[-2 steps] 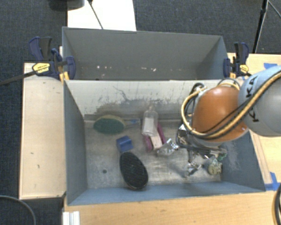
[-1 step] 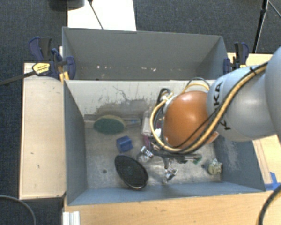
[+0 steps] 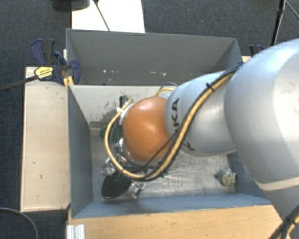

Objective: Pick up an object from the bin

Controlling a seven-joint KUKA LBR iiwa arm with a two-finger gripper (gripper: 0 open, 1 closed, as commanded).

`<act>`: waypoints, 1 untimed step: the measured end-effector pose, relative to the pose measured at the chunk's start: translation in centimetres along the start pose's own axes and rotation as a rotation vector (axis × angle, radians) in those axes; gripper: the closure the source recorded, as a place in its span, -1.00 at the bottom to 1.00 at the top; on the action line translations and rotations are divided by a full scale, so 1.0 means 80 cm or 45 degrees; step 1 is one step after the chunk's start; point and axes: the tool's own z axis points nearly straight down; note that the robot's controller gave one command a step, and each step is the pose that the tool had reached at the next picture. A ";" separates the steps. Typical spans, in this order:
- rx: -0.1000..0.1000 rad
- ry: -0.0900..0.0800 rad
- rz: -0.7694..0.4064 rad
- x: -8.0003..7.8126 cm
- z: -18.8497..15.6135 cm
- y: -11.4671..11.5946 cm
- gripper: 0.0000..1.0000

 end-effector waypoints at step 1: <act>0.003 0.006 0.010 0.004 -0.001 -0.006 1.00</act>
Offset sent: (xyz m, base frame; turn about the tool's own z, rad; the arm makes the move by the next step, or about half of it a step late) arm 0.0000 0.0000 0.0000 0.0000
